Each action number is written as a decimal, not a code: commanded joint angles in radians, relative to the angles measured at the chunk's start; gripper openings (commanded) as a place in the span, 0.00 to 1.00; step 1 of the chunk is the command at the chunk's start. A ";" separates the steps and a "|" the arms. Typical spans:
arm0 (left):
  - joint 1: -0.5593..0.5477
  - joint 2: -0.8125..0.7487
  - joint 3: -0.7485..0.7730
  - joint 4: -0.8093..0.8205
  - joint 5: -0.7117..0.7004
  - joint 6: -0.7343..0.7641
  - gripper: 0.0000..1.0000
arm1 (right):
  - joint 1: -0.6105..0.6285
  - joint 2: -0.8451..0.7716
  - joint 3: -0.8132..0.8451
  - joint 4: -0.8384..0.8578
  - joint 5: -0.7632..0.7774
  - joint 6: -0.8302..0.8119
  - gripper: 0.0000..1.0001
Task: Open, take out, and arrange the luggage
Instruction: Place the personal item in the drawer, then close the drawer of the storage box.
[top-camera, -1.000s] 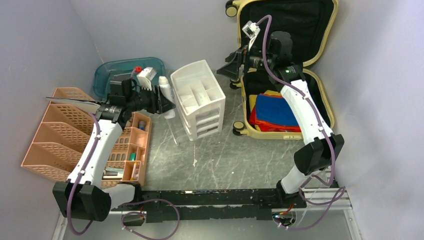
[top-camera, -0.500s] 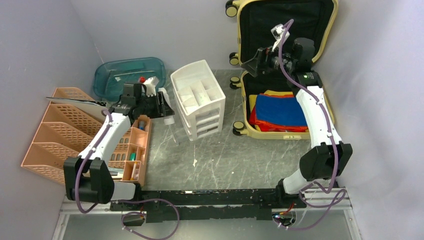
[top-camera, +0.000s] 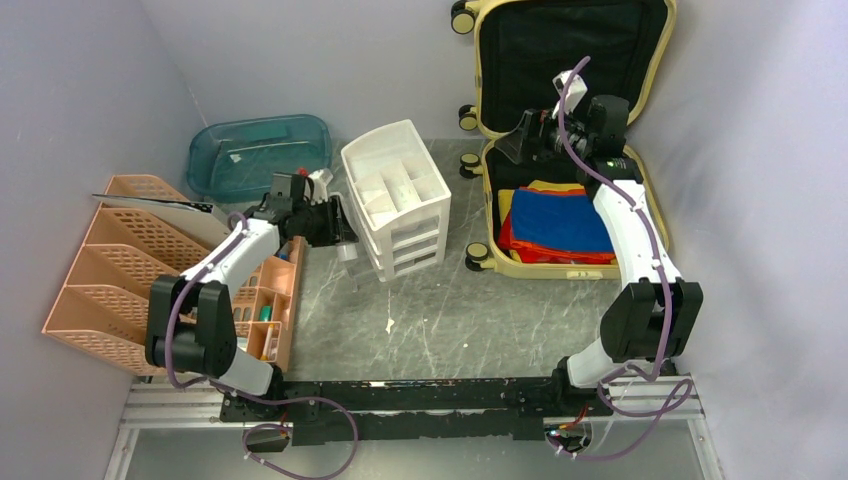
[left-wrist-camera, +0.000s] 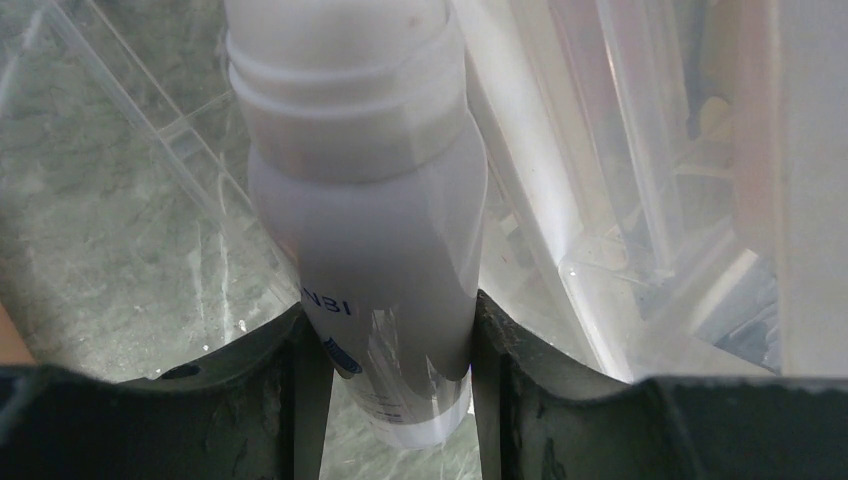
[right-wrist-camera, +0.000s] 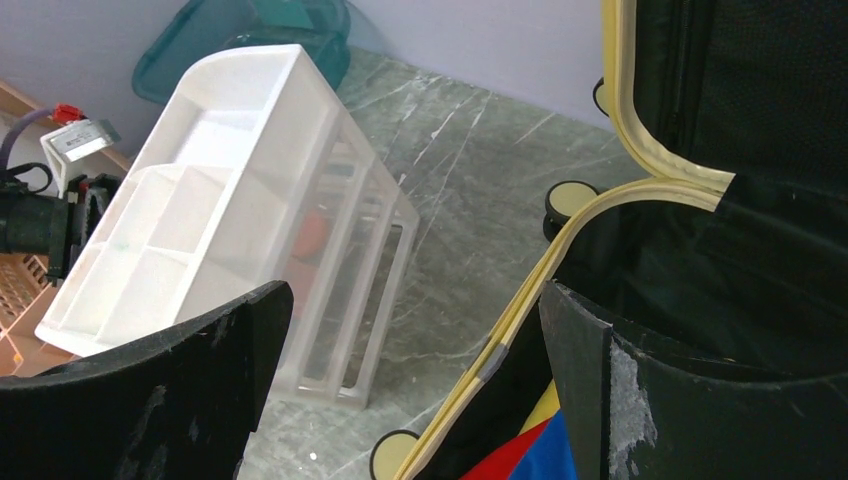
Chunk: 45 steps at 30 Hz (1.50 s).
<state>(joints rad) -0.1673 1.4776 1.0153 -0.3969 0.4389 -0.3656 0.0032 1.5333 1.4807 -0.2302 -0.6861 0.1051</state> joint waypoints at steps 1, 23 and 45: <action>-0.012 0.005 0.003 0.069 -0.025 -0.029 0.44 | 0.000 -0.051 -0.005 0.068 0.005 -0.008 1.00; -0.025 0.022 0.037 0.033 -0.020 -0.024 0.77 | 0.000 -0.043 -0.010 0.072 -0.023 -0.004 1.00; 0.030 -0.140 -0.035 -0.003 -0.186 0.667 0.44 | 0.169 0.202 0.062 -0.023 0.163 -0.070 0.87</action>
<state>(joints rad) -0.1387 1.3457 1.0451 -0.4248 0.2928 0.1352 0.1482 1.6978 1.4899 -0.2489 -0.5659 0.0547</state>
